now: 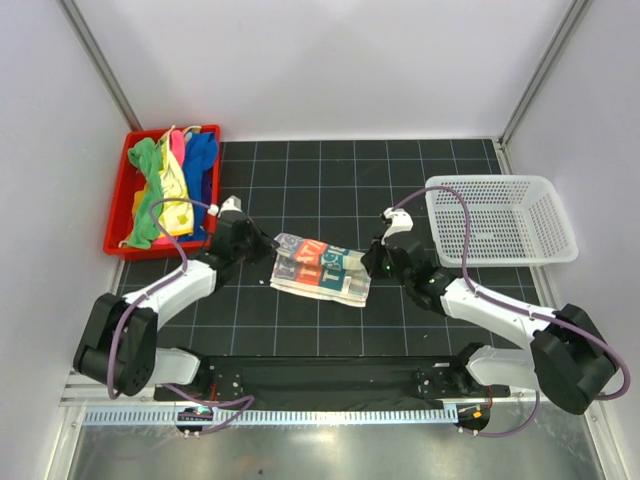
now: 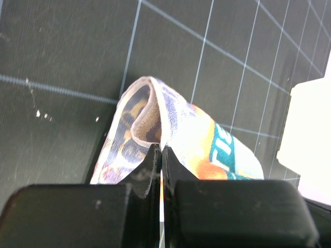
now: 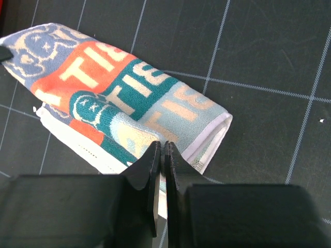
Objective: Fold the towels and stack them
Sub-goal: Fold the towel
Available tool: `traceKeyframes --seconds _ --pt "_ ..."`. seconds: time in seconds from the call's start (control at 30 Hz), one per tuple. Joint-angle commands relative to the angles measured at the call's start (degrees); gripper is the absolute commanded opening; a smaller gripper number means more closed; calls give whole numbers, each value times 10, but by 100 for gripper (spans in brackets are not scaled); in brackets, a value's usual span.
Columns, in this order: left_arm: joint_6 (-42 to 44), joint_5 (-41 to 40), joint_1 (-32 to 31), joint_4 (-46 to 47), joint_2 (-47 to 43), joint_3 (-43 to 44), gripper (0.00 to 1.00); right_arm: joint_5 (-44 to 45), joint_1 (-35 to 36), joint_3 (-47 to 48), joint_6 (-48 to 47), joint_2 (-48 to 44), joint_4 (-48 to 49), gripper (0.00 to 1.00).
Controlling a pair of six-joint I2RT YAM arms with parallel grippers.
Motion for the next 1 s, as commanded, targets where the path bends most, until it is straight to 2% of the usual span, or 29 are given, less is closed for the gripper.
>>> traceKeyframes --seconds 0.0,0.47,0.97 --pt "8 11 -7 -8 -29 -15 0 -1 3 -12 12 -26 0 8" --pt "6 -3 -24 -10 -56 -57 0 -8 20 -36 28 -54 -8 8" --pt "9 -6 -24 -41 -91 -45 0 -9 27 -10 21 -86 -38 8"
